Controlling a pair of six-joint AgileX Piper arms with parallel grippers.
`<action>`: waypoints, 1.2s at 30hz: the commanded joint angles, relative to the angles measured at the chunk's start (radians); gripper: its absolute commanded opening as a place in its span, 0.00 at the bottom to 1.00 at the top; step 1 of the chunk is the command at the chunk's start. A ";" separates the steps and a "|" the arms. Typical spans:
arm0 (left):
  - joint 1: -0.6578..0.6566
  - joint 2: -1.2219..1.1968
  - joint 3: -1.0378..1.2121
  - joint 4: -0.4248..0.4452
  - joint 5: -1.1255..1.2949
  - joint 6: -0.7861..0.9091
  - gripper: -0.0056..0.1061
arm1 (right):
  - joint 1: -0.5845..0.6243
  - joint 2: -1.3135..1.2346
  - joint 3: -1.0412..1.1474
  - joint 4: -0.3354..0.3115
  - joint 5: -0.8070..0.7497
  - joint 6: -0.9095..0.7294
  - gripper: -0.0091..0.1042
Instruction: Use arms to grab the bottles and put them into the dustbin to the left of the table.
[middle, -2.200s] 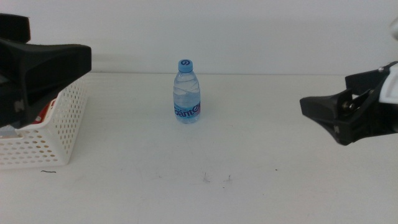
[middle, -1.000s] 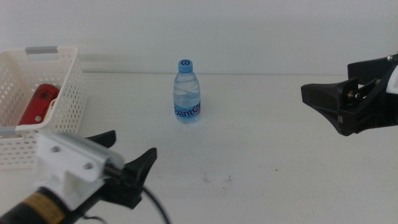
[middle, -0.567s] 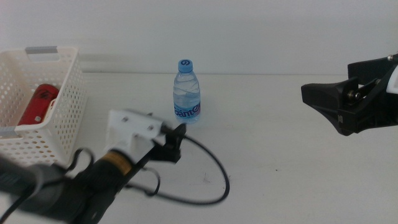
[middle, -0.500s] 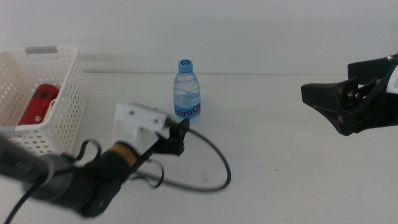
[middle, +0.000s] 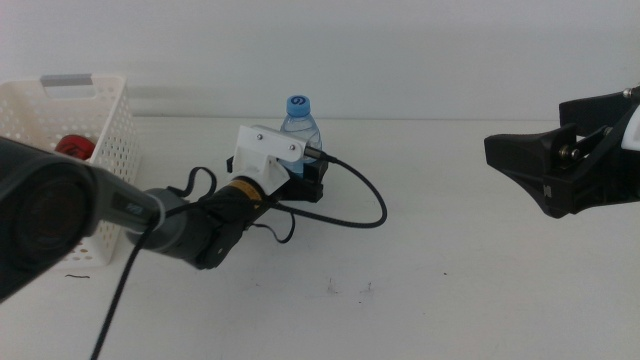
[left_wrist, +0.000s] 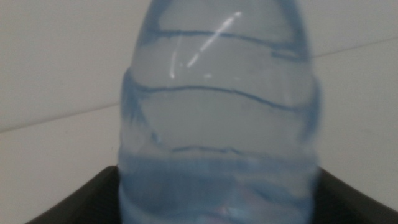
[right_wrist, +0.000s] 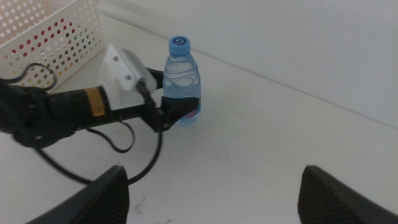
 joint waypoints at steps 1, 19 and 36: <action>0.000 0.031 -0.055 0.001 0.004 -0.012 0.89 | -0.007 -0.005 0.004 -0.006 -0.009 -0.002 0.86; -0.001 -0.429 0.130 0.006 0.495 -0.215 0.03 | -0.007 -0.005 0.004 -0.006 -0.009 -0.002 0.86; 0.508 -0.656 -0.494 -0.292 1.902 0.342 0.04 | -0.007 -0.005 0.004 -0.006 -0.009 -0.002 0.86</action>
